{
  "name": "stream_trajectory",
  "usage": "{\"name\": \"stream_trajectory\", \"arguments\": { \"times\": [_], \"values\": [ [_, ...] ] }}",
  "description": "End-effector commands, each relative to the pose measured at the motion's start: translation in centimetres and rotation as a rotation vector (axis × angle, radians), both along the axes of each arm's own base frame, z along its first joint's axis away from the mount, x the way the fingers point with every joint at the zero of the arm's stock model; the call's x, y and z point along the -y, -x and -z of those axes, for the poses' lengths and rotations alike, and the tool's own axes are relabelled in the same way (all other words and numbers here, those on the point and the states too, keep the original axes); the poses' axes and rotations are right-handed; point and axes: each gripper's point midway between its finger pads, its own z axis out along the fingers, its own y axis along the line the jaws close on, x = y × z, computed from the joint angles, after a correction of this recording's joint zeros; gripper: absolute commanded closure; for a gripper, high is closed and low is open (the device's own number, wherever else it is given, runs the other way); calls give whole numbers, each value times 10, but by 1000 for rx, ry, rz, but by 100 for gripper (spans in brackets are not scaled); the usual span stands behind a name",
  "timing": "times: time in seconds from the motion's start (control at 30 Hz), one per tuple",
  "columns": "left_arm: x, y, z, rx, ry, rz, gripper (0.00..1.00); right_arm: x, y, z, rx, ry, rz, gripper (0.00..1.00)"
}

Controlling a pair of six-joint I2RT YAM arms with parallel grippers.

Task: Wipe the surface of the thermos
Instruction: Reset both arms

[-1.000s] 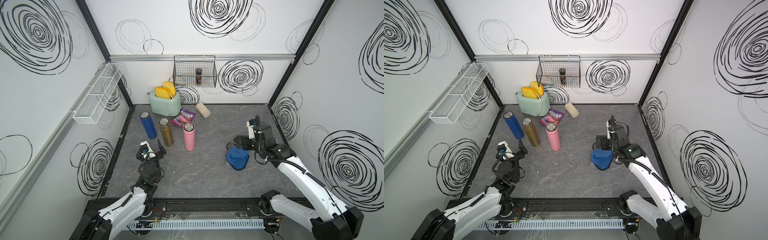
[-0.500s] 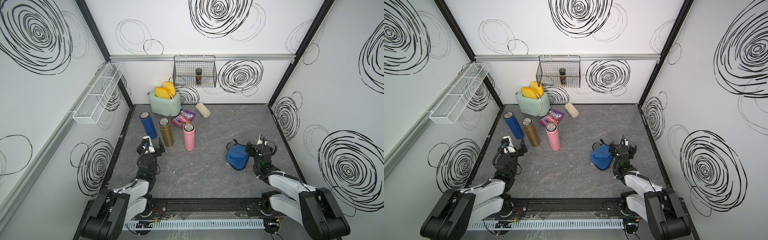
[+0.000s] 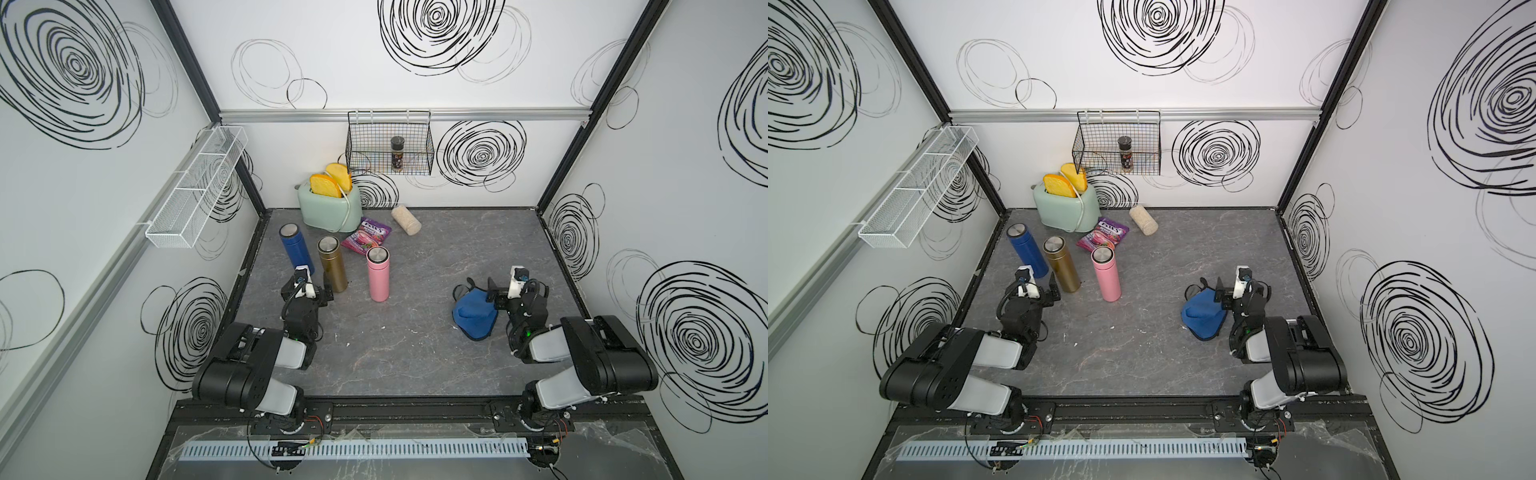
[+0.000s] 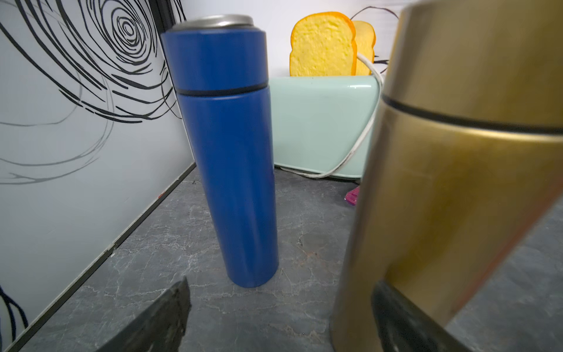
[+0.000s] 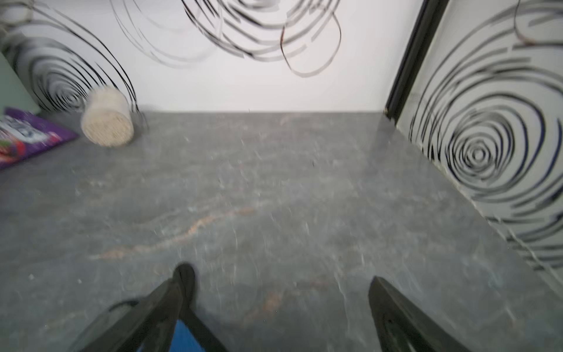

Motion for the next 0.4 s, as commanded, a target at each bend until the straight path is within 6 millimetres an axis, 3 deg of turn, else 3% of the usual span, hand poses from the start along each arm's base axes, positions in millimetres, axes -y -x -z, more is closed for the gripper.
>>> {"name": "stream_trajectory", "arguments": {
  "times": [0.0,0.1,0.37],
  "values": [
    [-1,-5,-19,64,6,9,3,-6,-3,-15,56,39,-39,2],
    [-1,-5,-19,66,7,10,3,-1,-21,-5,-50,-31,-51,2],
    [-1,-5,-20,68,7,11,3,-2,-18,-6,-42,-20,-44,2]
  ]
}}
